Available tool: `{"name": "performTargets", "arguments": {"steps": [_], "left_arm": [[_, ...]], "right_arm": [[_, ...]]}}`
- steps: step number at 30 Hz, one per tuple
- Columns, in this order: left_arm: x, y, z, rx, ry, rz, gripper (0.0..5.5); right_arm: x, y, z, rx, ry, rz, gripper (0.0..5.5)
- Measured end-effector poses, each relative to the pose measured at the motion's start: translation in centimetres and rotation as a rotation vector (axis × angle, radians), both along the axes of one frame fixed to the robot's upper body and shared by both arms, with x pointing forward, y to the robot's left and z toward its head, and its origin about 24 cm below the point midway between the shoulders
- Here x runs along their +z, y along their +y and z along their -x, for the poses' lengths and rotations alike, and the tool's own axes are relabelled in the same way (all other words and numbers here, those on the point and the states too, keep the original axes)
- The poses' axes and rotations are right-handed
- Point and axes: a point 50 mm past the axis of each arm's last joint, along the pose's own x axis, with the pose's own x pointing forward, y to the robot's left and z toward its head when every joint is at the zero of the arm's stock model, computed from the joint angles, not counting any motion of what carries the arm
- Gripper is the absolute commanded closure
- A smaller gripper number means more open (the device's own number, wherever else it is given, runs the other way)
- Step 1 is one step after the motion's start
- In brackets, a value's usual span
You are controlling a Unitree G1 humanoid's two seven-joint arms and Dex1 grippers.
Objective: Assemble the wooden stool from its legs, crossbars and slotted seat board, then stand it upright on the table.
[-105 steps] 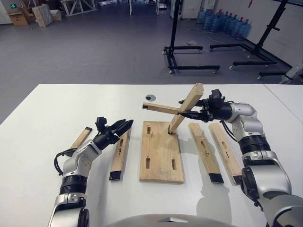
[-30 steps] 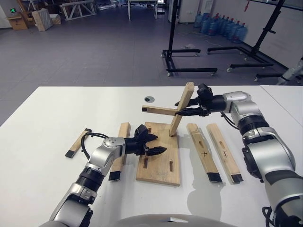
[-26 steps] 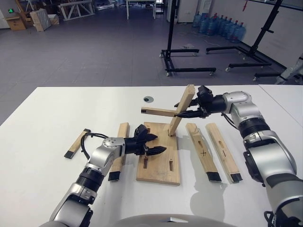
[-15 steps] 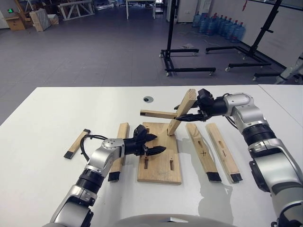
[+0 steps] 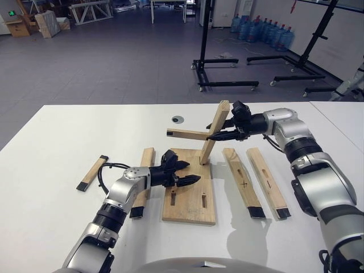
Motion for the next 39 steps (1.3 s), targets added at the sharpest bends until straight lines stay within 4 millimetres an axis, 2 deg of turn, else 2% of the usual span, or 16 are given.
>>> {"name": "performTargets", "arguments": {"steps": [1,2,3,5,6,7,12,17,20,25,29,32,36,37,39], "left_arm": [[0.0,0.0,0.0,0.0,0.0,0.0,1.38],[0.0,0.0,0.0,0.001,0.0,0.0,1.38],[0.0,-0.1,0.0,-0.001,0.0,0.001,1.38],[-0.2,-0.1,0.2,-0.003,0.01,0.004,1.38],[-0.2,-0.1,0.2,-0.002,0.011,0.008,1.38],[-0.2,-0.1,0.3,-0.002,0.012,0.01,1.38],[-0.2,-0.1,0.2,-0.001,0.012,0.01,1.38],[-0.2,0.0,0.1,0.002,0.012,0.009,1.38],[-0.2,0.0,0.1,0.003,0.012,0.008,1.38],[-0.2,0.1,0.1,0.007,0.011,0.009,1.38],[-0.2,0.1,0.0,0.019,0.006,0.005,1.38],[-0.1,0.1,-0.1,0.03,-0.001,0.005,1.38],[-0.3,0.3,0.1,0.052,-0.002,0.009,1.38],[-0.4,0.4,0.2,0.059,-0.001,0.008,1.38],[-0.5,0.5,0.2,0.066,0.001,0.006,1.38]], "right_arm": [[0.0,0.0,0.0,0.0,0.0,-0.001,3.06],[-0.2,0.0,0.0,0.003,0.001,0.016,2.95],[-2.3,0.2,0.5,0.01,0.066,0.092,2.73],[-6.3,0.6,2.0,0.001,0.184,0.125,2.33],[-7.5,0.6,2.6,0.008,0.224,0.157,2.14],[-7.8,0.5,2.8,0.013,0.234,0.17,1.92],[-7.4,-0.2,2.6,-0.03,0.21,0.145,0.98],[-6.3,-1.0,1.8,-0.156,0.08,0.096,0.13],[-5.6,-1.6,1.6,-0.202,0.025,0.065,0.13],[-5.5,-1.9,2.4,-0.214,0.003,0.016,0.13],[-4.7,-2.7,2.5,-0.297,-0.114,0.009,0.13],[-2.9,-3.6,3.1,-0.415,-0.193,-0.122,0.13],[2.4,-4.4,5.0,-0.493,-0.3,-0.362,0.13],[4.1,-4.5,5.5,-0.487,-0.337,-0.398,0.13],[5.6,-4.8,5.7,-0.507,-0.376,-0.395,0.13]]}}
